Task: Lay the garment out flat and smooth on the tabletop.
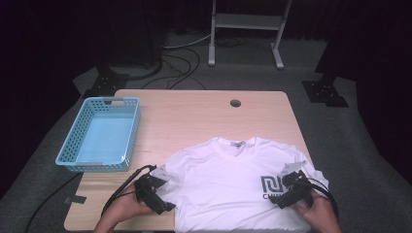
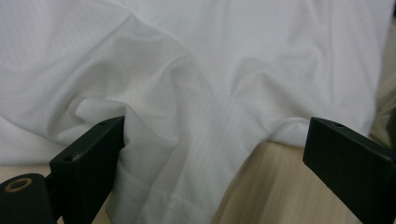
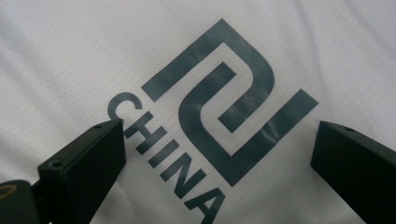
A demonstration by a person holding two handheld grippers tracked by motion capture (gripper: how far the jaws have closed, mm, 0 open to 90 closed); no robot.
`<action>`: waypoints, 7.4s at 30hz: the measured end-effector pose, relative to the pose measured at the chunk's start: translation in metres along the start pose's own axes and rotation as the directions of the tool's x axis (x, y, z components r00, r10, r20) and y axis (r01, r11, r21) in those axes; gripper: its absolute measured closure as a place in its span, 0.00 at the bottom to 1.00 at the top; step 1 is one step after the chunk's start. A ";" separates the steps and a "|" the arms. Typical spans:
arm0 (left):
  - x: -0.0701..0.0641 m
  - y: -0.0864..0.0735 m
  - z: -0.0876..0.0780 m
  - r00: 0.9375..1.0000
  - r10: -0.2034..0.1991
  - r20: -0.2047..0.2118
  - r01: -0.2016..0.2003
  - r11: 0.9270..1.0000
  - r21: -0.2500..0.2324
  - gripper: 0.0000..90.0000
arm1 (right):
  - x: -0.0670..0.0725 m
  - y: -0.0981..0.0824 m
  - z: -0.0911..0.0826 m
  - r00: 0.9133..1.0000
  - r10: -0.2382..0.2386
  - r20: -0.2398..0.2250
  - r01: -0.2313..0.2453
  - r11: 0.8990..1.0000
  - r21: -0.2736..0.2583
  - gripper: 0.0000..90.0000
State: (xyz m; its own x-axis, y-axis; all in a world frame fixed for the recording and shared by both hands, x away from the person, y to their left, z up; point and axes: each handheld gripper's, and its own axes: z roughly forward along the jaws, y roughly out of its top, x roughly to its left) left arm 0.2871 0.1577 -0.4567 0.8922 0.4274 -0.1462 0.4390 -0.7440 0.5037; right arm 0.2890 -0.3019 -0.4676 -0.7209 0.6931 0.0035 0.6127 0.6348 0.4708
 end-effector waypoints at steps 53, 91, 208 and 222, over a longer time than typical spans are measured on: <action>0.036 0.004 0.003 0.989 -0.061 -0.134 0.057 0.998 -0.036 0.00 | -0.001 0.004 0.001 1.000 -0.011 -0.005 0.012 1.000 0.025 0.02; -0.008 0.058 0.044 0.971 -0.098 -0.216 0.068 0.988 -0.142 0.04 | -0.050 -0.010 -0.021 0.914 0.347 0.208 -0.341 0.938 -0.066 0.07; 0.107 0.111 0.039 0.935 -0.238 -0.265 0.164 0.948 -0.273 0.03 | -0.117 0.100 0.013 0.957 0.277 0.084 -0.264 0.955 -0.132 0.05; 0.071 0.080 0.056 0.944 -0.210 -0.253 0.153 0.961 -0.230 0.03 | -0.079 0.075 0.038 0.971 0.224 0.080 -0.220 0.974 -0.057 0.05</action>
State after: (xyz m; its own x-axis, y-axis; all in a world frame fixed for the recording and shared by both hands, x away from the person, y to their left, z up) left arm 0.3915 0.0995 -0.4740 0.7232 0.6900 -0.0285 0.5336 -0.5320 0.6575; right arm 0.4045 -0.2961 -0.4664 -0.5368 0.8428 0.0380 0.7366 0.4462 0.5082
